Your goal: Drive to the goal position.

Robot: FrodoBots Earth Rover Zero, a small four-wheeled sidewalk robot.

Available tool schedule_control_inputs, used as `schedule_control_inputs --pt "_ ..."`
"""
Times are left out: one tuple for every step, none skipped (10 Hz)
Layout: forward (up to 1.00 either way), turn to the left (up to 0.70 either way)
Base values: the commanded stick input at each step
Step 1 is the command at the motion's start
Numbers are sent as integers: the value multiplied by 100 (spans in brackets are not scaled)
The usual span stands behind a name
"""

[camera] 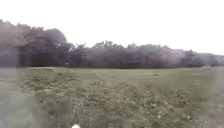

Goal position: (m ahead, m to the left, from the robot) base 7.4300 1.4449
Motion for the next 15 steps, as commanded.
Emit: schedule_control_inputs --pt "100 0" --pt "100 0" --pt "100 0" --pt "100 0" --pt "100 0" --pt "100 0" --pt "100 0" --pt "100 0" --pt "100 0" --pt "100 0" --pt "100 0" --pt "100 0" --pt "100 0" --pt "100 0" --pt "100 0"
